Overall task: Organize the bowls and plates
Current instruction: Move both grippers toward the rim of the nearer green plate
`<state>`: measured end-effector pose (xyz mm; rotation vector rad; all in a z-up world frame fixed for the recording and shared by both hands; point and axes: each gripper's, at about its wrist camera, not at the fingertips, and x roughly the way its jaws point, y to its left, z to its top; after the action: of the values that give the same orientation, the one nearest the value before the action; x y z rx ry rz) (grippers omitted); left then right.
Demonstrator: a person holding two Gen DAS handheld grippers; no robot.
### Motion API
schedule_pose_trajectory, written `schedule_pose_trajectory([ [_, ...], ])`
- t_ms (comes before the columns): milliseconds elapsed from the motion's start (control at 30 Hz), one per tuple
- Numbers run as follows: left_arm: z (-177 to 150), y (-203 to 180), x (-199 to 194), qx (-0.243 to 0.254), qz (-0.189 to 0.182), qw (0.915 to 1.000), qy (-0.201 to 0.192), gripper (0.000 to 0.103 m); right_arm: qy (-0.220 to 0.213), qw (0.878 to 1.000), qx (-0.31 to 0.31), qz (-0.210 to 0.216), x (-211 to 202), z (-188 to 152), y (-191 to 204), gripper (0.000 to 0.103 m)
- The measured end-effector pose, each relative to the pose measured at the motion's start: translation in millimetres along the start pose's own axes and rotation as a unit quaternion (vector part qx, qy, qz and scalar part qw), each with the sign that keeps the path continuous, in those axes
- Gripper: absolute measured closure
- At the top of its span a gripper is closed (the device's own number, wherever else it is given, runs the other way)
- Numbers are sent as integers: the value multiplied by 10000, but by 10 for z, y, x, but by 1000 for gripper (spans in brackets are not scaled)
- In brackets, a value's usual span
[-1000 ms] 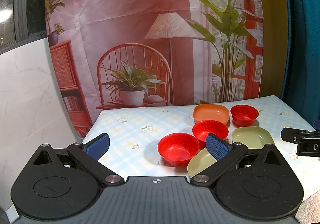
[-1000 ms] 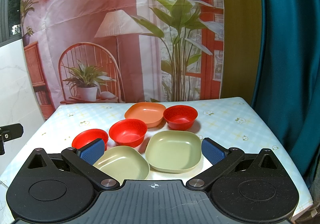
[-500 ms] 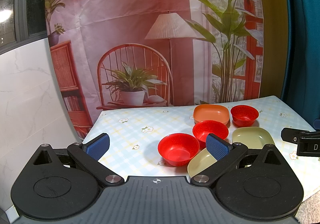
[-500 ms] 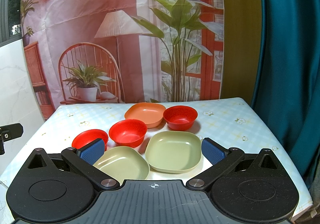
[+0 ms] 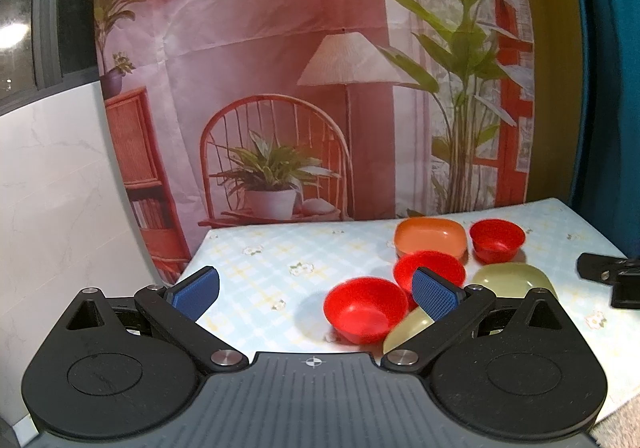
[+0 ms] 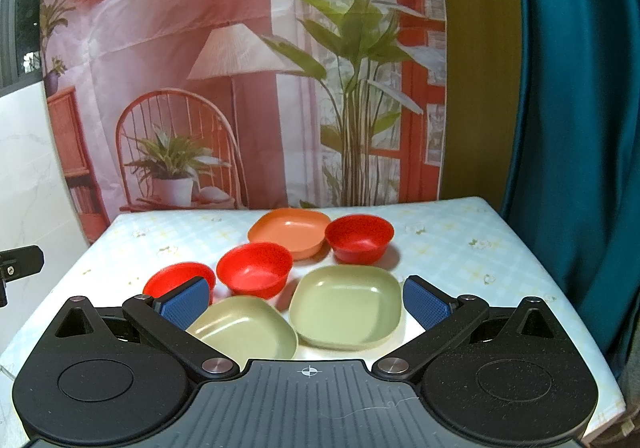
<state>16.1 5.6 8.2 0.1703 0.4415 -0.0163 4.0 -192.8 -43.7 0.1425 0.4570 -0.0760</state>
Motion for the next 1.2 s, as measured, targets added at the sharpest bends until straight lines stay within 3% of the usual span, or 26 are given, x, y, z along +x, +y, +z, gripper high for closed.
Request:
schedule_pose_trajectory([
  [233,26,-72,240,126,-14,9999,-45,0,-337,9992,-227,-1,172,276,-93,0],
  [467,-126,-137,617,157,-53,9998,84,0,-349,9990,-195,184,603,313,-121,0],
  [700,-324,-192,956,168,-84,9996,231,0,-93,9997,58,203,1093,116,-120,0],
  [1033,-612,-200,1307,-20,-246,9959,874,0,292,9986,366,230,1405,-393,-193,0],
  [1200,-692,-284,1438,-77,-499,9925,1110,1,764,9948,338,588,1534,-488,-150,0],
])
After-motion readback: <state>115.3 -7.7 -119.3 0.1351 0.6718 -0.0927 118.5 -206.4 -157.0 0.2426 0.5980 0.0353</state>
